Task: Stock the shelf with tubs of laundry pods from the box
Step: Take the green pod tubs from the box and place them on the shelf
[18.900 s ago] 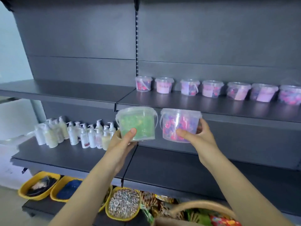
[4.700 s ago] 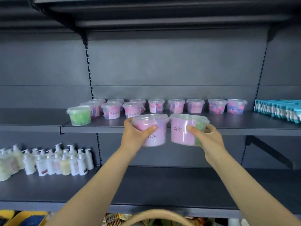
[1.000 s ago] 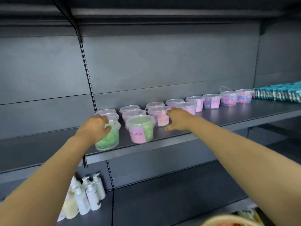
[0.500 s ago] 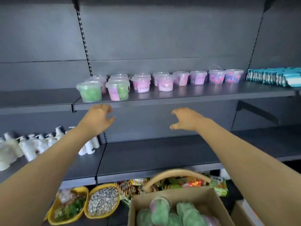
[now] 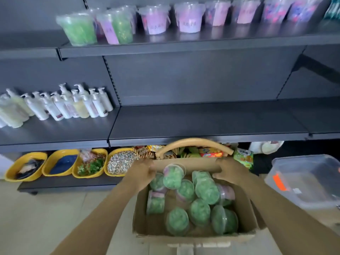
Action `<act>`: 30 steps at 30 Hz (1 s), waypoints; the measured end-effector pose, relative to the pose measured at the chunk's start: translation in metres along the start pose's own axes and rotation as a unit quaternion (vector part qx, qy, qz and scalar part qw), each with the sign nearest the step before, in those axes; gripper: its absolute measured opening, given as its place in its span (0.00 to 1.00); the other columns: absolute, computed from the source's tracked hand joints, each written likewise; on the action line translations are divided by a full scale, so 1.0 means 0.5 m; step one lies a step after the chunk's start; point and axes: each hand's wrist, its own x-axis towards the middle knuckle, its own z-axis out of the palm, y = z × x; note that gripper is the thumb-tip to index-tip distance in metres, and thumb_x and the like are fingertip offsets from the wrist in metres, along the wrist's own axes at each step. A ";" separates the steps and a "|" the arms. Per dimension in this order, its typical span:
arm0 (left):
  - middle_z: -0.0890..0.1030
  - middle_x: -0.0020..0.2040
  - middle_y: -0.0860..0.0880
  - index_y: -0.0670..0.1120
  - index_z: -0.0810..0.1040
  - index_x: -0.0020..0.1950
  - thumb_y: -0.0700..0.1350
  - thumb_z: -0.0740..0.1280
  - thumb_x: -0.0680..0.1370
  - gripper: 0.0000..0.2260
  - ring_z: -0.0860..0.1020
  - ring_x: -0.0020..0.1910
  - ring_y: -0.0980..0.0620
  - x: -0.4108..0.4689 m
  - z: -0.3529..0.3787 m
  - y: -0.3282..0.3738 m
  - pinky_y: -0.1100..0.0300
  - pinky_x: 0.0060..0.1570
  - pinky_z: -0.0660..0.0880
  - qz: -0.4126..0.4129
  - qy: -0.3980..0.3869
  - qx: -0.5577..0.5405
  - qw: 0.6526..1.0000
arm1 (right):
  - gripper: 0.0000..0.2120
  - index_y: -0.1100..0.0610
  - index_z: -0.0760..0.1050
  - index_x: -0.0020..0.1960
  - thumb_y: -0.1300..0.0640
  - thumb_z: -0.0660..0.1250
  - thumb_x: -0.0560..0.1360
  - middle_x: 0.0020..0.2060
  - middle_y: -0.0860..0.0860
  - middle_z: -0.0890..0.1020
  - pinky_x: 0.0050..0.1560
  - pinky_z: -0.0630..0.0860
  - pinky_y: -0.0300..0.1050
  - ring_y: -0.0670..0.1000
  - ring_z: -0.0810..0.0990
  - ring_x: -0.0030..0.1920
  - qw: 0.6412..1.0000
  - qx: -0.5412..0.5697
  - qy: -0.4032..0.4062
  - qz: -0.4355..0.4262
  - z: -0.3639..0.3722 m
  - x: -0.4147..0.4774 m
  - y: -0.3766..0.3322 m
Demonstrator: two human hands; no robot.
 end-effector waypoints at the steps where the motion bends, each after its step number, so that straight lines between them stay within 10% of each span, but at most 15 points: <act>1: 0.78 0.57 0.44 0.41 0.78 0.59 0.45 0.61 0.78 0.13 0.75 0.57 0.46 0.012 0.032 -0.010 0.59 0.57 0.68 -0.016 -0.014 -0.018 1.000 | 0.25 0.53 0.73 0.60 0.39 0.63 0.70 0.58 0.52 0.78 0.59 0.71 0.53 0.55 0.75 0.59 1.000 -0.016 -0.017 0.004 0.026 0.015 0.011; 10: 0.78 0.41 0.50 0.49 0.78 0.46 0.47 0.60 0.80 0.08 0.78 0.44 0.54 0.107 0.266 -0.074 0.67 0.43 0.66 -0.146 -0.140 -0.164 0.966 | 0.26 0.54 0.66 0.69 0.43 0.63 0.75 0.62 0.52 0.77 0.51 0.69 0.41 0.51 0.75 0.60 0.981 0.071 -0.174 0.041 0.202 0.151 0.065; 16: 0.75 0.64 0.44 0.41 0.72 0.65 0.49 0.55 0.80 0.18 0.73 0.64 0.48 0.120 0.403 -0.084 0.63 0.62 0.65 -0.253 -0.219 -0.210 0.918 | 0.29 0.55 0.67 0.68 0.39 0.64 0.73 0.59 0.52 0.78 0.57 0.73 0.46 0.52 0.77 0.58 0.968 0.104 -0.196 0.115 0.292 0.237 0.077; 30: 0.75 0.60 0.41 0.40 0.71 0.63 0.43 0.57 0.80 0.14 0.73 0.60 0.43 0.116 0.621 -0.088 0.58 0.56 0.68 -0.456 -0.223 -0.178 0.843 | 0.45 0.63 0.71 0.63 0.26 0.61 0.64 0.57 0.59 0.76 0.50 0.77 0.48 0.58 0.75 0.57 0.942 0.110 -0.214 0.234 0.483 0.313 0.057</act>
